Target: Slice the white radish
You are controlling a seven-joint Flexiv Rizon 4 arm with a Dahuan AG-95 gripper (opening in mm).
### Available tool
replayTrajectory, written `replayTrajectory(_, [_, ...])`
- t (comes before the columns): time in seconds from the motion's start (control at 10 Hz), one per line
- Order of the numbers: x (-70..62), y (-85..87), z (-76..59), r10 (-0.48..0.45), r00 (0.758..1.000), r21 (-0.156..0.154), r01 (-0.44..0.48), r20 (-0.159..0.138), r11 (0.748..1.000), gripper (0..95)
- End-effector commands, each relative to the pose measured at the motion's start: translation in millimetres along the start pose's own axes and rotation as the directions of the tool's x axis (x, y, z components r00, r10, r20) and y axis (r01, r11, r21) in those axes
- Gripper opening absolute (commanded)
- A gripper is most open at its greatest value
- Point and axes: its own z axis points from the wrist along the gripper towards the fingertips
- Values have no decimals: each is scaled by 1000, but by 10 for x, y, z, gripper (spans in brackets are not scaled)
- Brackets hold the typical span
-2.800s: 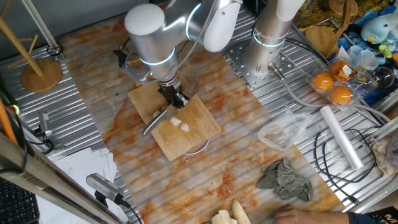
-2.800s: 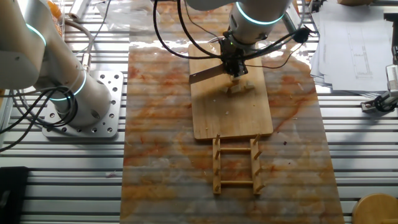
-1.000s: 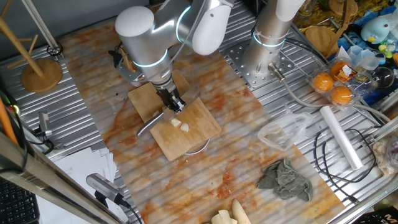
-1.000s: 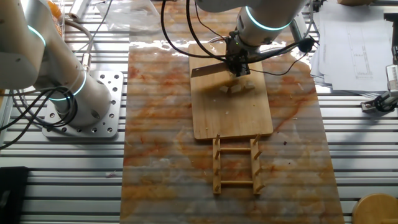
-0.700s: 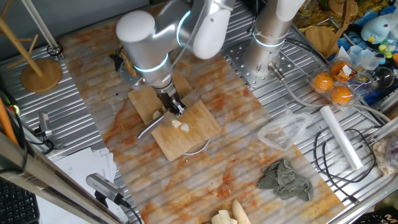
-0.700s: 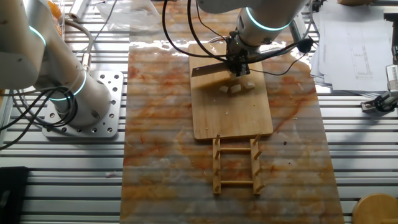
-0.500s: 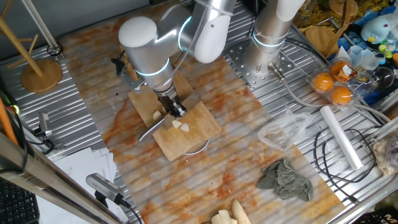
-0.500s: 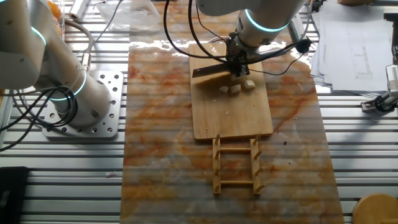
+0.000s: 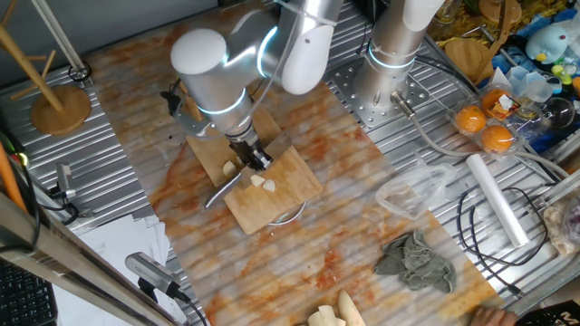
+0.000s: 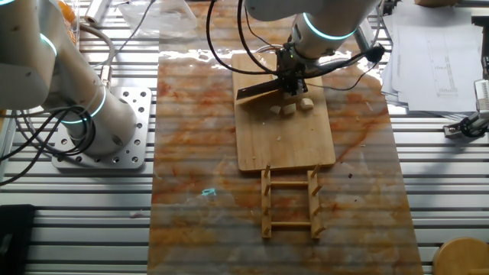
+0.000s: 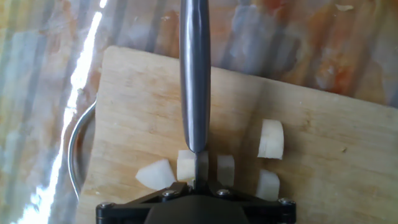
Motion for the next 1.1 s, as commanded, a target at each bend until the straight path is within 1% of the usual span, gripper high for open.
replayTrajectory(0.1, [123,-22,-223,-87,994,49,91,-65,995,0])
replayTrajectory(0.2, [150,-4,-272,-60,996,26,62,-60,998,0])
replayTrajectory(0.3, [159,0,-318,-8,998,23,9,-55,1000,0])
replayTrajectory(0.4, [151,0,-334,45,998,-14,-46,-44,999,0])
replayTrajectory(0.5, [144,-3,-340,59,998,-35,-61,-36,998,0])
replayTrajectory(0.6, [137,-1,-346,73,997,-37,-74,-35,997,0])
replayTrajectory(0.7, [133,0,-348,102,994,-68,-103,-27,992,0])
replayTrajectory(1.0, [105,20,-383,110,993,-78,-112,-35,991,0])
replayTrajectory(1.1, [90,30,-401,130,991,-116,-132,-25,984,0])
